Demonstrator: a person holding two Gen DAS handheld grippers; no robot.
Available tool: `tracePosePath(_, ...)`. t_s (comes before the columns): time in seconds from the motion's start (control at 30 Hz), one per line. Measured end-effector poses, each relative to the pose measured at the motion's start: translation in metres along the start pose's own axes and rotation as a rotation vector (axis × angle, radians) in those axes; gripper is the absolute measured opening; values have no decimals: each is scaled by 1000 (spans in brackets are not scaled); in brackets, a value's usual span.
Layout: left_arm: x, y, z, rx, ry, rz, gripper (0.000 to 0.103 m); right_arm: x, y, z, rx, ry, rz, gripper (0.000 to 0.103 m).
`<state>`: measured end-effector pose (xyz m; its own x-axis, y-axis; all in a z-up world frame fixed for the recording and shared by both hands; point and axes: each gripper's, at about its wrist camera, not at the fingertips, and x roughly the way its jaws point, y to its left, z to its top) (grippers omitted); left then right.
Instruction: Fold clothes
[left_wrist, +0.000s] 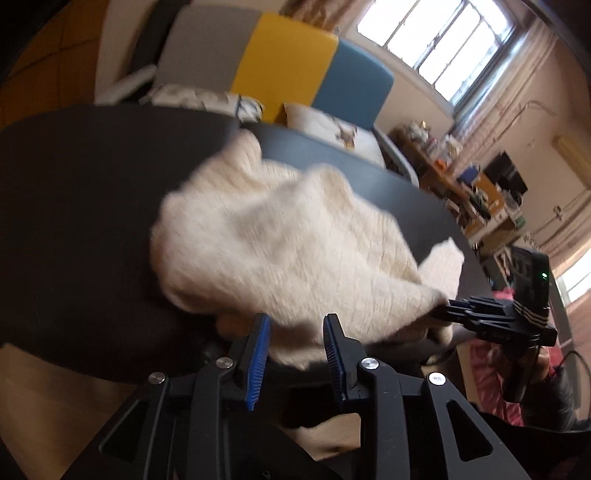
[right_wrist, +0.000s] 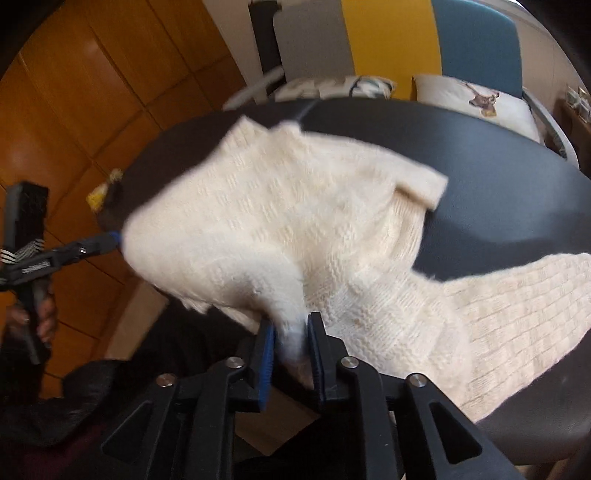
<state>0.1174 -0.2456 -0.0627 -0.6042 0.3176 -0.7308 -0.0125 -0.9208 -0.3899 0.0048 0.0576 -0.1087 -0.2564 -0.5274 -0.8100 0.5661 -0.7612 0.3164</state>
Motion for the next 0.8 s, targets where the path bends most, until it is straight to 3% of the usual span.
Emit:
tracePosePath(0.07,-12,0,20,31,-60,25,45,-10,-10,9,30,-44,25,23)
tracePosePath(0.1,-19,0,30,47,-90,38,60,-15,-15,14,45,-66,38,25)
tracePosePath(0.2,-8,-17,69,214,-115,68,76,-30,-30,27,90,-132,76,27)
tracePosePath(0.23,0,-23,82,280,-104,62,76,-34,-34,31,102,-147,86,27)
tracePosePath(0.37,52,-44,123,463,-1,54,76,8,-40,29,118,-49,98,27)
tracePosePath(0.47,93,-52,139,575,106,50,76,23,-37,21,104,-25,92,27)
tracePosePath(0.63,137,-52,149,623,240,14,76,24,-40,14,107,-5,85,27)
tracePosePath(0.8,165,-53,152,642,285,-4,76,31,-39,11,82,24,71,27)
